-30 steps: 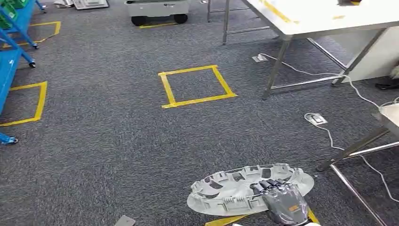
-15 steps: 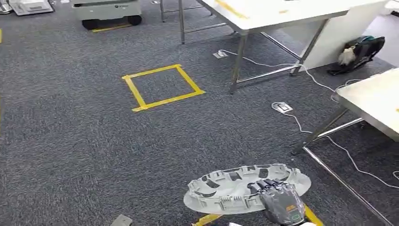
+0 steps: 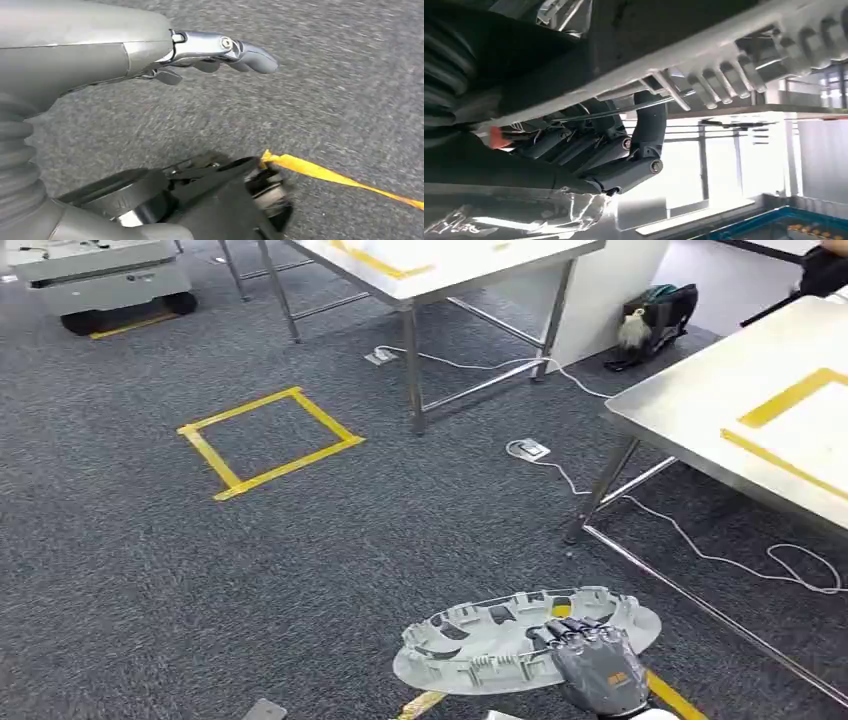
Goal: Take the parts from the cabinet and place them on the table.
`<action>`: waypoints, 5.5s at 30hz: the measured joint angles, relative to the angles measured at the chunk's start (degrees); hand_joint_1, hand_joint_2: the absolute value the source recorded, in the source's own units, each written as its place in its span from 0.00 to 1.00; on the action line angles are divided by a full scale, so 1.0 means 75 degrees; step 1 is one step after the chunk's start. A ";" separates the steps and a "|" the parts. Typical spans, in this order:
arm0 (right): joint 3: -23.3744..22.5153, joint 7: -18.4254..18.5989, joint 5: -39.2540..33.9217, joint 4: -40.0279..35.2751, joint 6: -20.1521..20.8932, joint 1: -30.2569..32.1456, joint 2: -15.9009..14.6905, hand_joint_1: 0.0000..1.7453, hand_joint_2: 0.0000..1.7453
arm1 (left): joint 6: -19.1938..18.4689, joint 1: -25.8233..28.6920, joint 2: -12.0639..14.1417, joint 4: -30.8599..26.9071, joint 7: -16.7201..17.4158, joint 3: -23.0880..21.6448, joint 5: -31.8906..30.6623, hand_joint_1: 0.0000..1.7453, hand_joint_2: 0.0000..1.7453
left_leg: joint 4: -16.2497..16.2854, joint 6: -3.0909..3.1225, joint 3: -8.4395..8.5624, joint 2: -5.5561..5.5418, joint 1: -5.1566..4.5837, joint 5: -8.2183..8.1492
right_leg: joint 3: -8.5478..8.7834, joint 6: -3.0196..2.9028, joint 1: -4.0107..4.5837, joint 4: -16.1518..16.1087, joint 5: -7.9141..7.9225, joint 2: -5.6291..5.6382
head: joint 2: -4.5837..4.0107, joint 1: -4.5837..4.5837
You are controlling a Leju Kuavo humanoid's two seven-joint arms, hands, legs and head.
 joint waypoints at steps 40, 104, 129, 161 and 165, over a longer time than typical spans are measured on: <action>-0.0038 -0.0128 -0.0032 -0.0006 0.0160 0.0000 0.0052 1.00 1.00 | -0.0222 -0.0051 0.0009 0.0000 -0.0041 0.0041 -0.0029 0.00 1.00 | -0.1329 0.0319 0.0490 -0.0124 0.0016 0.0482 | -0.0610 0.0374 0.0003 0.0886 -0.0549 -0.0543 | 0.0000 0.0114; 0.0355 0.1148 0.1151 0.0483 0.0542 -0.0305 0.0064 1.00 1.00 | -0.0303 0.0049 0.0070 -0.0003 -0.0070 0.0125 -0.0041 0.00 1.00 | -0.1285 0.0311 0.0503 0.0103 0.0035 0.0470 | -0.1224 0.0460 -0.0001 0.2529 -0.1183 -0.0676 | 0.0000 0.0035; 0.0565 0.1172 0.1157 0.0641 0.0531 -0.0422 0.0050 1.00 1.00 | -0.0309 0.0059 0.0108 -0.0003 -0.0067 0.0125 -0.0090 0.00 1.00 | -0.1378 -0.0018 0.0545 0.0151 -0.0009 0.0521 | 0.0081 0.0185 0.0011 0.0097 -0.0144 -0.0724 | 0.0000 0.0009; 0.0752 0.1524 0.1169 0.0688 0.0801 -0.0569 0.0047 1.00 1.00 | -0.0303 0.0087 0.0160 -0.0003 -0.0041 0.0227 -0.0096 0.00 1.00 | -0.0537 -0.0205 0.0025 -0.0056 0.0164 0.0101 | 0.0193 0.0135 -0.0155 0.0189 -0.0317 -0.0611 | 0.0000 -0.0058; 0.0758 0.1466 0.1169 0.0737 0.0769 -0.0562 0.0047 1.00 1.00 | -0.0303 0.0103 0.0154 -0.0003 -0.0041 0.0233 -0.0116 0.00 1.00 | 0.1187 -0.0135 -0.0791 0.0004 0.0137 -0.0484 | 0.0134 0.0086 -0.0069 0.0191 -0.0306 -0.0735 | 0.0000 -0.0064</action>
